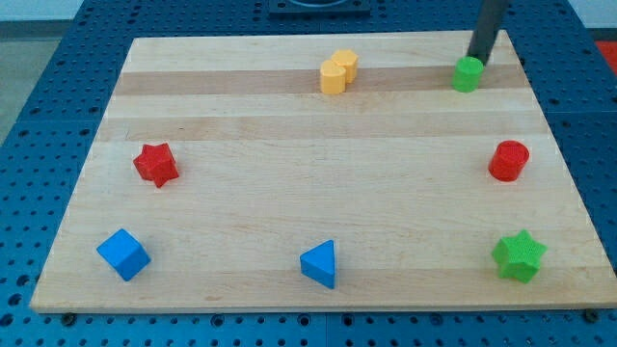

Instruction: Move the green circle diagonally to the hexagon

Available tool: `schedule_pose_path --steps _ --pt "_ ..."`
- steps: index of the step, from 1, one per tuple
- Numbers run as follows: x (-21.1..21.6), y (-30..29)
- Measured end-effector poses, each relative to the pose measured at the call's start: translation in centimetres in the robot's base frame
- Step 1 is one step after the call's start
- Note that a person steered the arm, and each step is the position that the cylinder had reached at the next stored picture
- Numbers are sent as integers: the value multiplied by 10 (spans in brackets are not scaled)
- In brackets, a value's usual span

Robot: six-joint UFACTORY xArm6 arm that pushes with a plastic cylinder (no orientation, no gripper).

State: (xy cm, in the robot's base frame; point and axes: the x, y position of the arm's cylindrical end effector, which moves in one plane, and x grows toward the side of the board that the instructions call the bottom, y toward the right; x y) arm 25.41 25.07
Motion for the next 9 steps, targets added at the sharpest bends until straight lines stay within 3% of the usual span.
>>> schedule_pose_path --steps 1,2,4,9 --pt "-2 14" --pt "35 7" --pt "38 -1" --pt "38 -132"
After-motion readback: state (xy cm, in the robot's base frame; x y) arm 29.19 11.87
